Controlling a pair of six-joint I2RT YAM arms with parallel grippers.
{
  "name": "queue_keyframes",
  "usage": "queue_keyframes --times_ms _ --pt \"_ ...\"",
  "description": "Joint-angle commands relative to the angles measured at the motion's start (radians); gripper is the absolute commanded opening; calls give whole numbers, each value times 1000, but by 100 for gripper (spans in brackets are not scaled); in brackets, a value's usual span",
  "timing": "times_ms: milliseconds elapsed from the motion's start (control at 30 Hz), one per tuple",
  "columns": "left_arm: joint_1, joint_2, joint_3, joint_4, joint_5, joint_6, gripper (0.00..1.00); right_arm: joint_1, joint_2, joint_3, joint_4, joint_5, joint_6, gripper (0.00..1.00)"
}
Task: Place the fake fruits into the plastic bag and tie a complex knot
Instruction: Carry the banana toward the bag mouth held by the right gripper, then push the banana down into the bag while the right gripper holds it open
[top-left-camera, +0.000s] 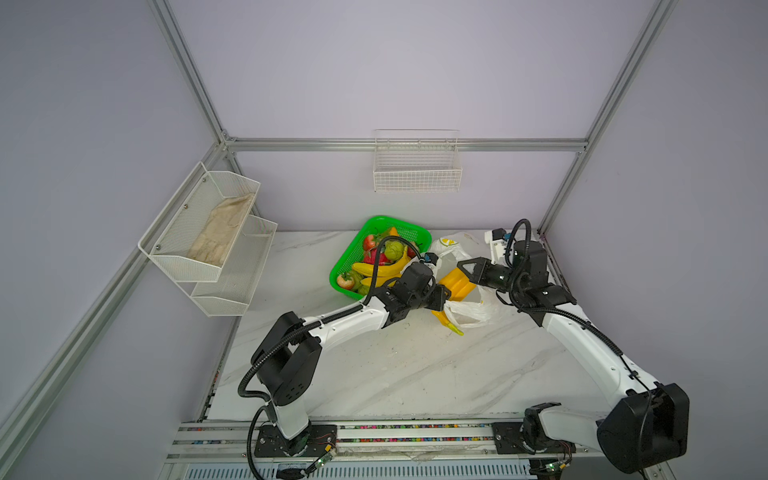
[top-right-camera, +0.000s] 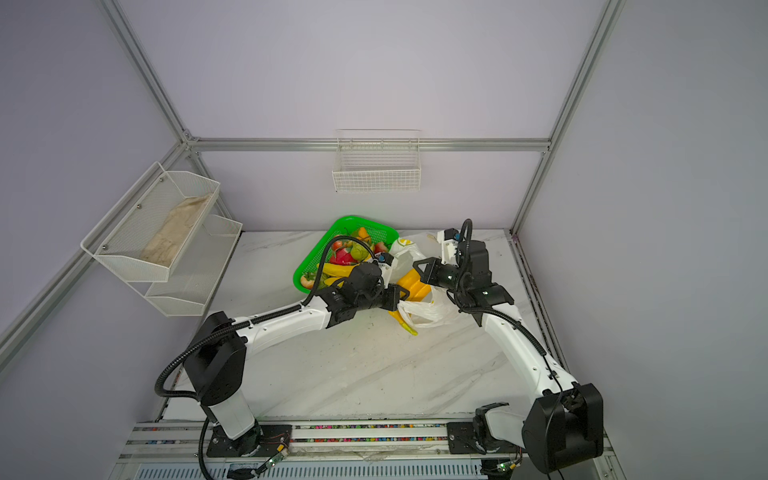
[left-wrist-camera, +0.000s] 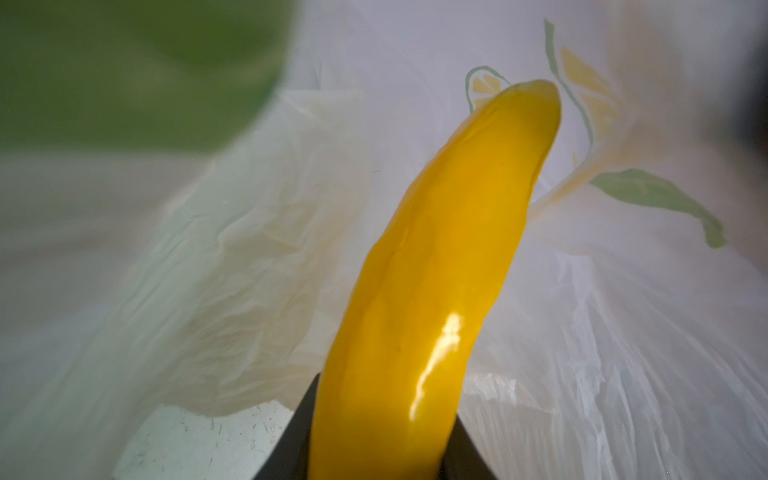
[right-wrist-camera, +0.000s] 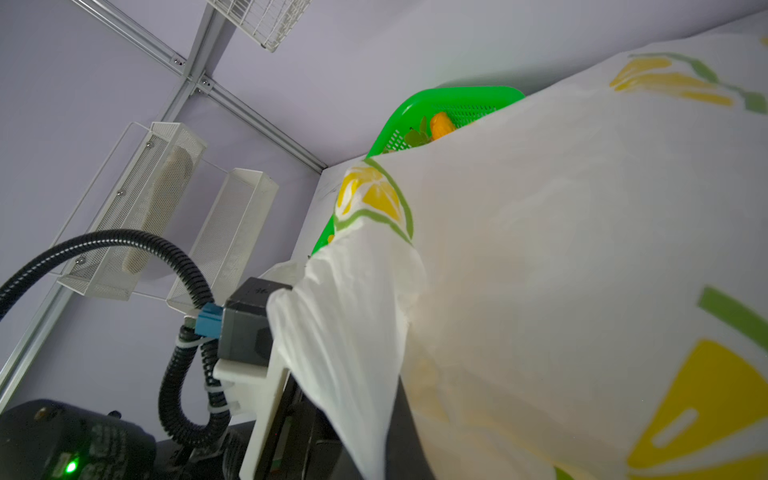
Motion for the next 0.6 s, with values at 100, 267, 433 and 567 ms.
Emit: queue_keyframes --times_ms 100,267,433,567 --pt "35 -2 110 24 42 -79 12 15 1 -25 14 -42 15 0" --pt "93 -38 37 61 80 -91 12 10 -6 9 -63 -42 -46 0" --pt "146 -99 -64 89 101 -48 12 -11 -1 22 -83 -68 -73 0" --pt "161 -135 -105 96 127 103 13 -11 22 44 -99 -97 -93 0"
